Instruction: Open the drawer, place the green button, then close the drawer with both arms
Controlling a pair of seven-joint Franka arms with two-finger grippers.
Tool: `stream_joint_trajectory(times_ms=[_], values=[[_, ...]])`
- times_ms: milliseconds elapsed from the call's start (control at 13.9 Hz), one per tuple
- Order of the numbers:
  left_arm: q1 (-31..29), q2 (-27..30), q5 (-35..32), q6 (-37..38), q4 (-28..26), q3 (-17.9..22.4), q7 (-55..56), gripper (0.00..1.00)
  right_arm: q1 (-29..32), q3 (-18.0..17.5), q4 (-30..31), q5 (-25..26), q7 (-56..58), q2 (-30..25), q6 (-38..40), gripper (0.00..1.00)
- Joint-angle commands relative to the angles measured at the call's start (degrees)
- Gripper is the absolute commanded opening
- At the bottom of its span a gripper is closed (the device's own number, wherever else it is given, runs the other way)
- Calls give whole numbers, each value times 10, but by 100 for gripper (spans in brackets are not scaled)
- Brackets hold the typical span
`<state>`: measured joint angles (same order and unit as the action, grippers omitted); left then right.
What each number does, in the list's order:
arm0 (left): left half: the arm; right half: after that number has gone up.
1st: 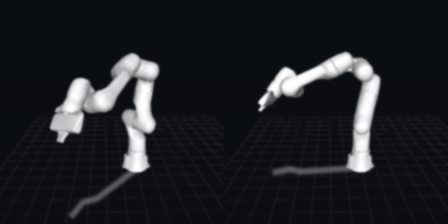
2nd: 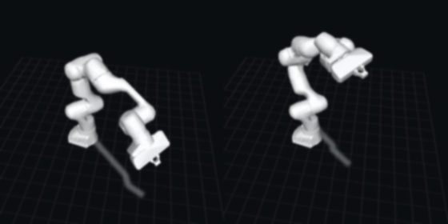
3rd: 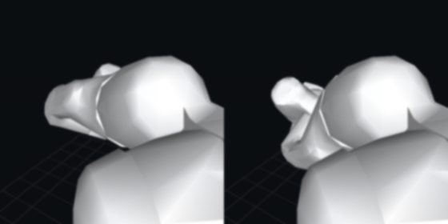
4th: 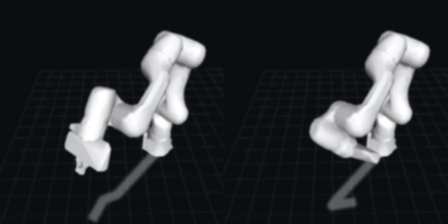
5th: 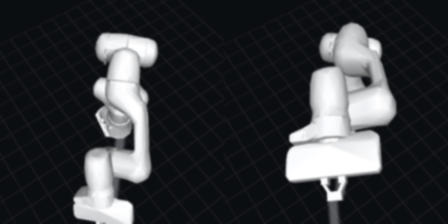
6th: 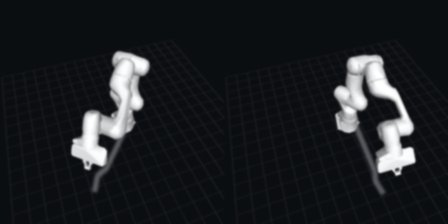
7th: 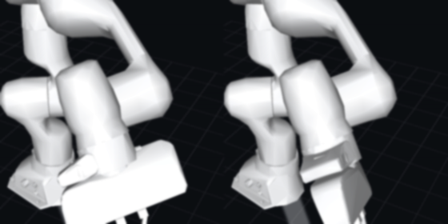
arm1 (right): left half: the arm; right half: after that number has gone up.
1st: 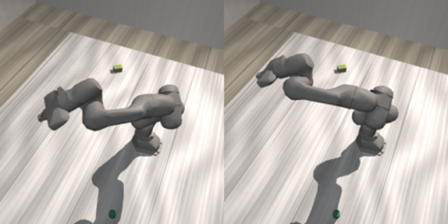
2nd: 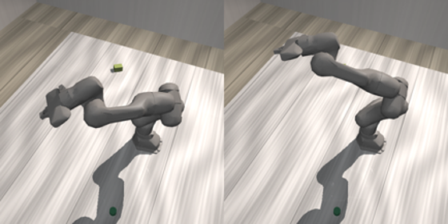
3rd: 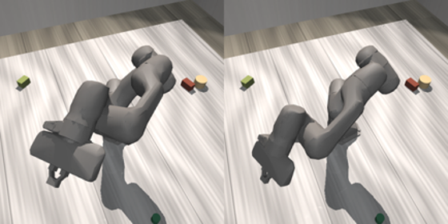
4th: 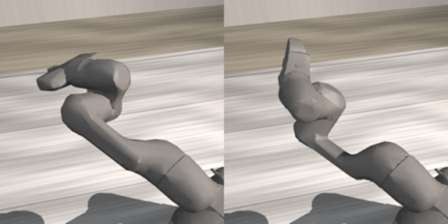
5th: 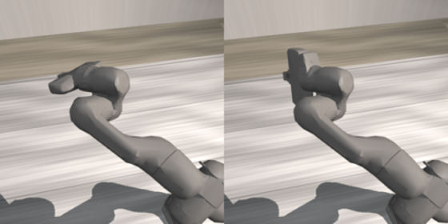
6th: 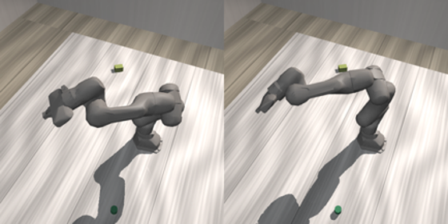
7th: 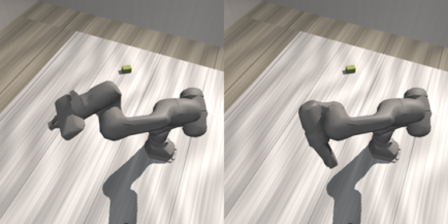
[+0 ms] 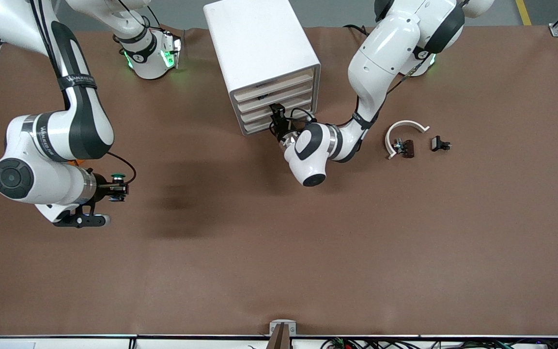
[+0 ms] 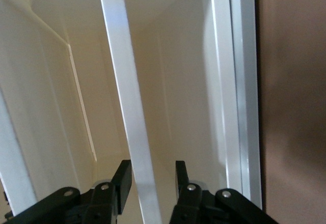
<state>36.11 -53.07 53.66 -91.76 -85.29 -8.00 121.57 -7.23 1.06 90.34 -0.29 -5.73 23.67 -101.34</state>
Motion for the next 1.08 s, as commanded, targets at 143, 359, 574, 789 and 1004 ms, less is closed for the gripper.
stream_joint_trajectory(times_ms=[143,359,574,789,1004], values=[[1,-9,7,11,13,4,36,9,-28,-1,-82,1,-2,2,69,5],[-3,-10,6,9,25,9,39,2,-59,-2,-109,-1,-73,0,92,3],[-6,-10,5,6,41,38,32,2,-110,-2,-110,-5,-191,-13,98,3],[-30,-12,5,-4,56,52,28,6,-177,-2,-110,-8,-366,-14,101,3],[-46,-12,5,-38,60,53,21,7,-249,-1,-110,-7,-527,-11,93,3]])
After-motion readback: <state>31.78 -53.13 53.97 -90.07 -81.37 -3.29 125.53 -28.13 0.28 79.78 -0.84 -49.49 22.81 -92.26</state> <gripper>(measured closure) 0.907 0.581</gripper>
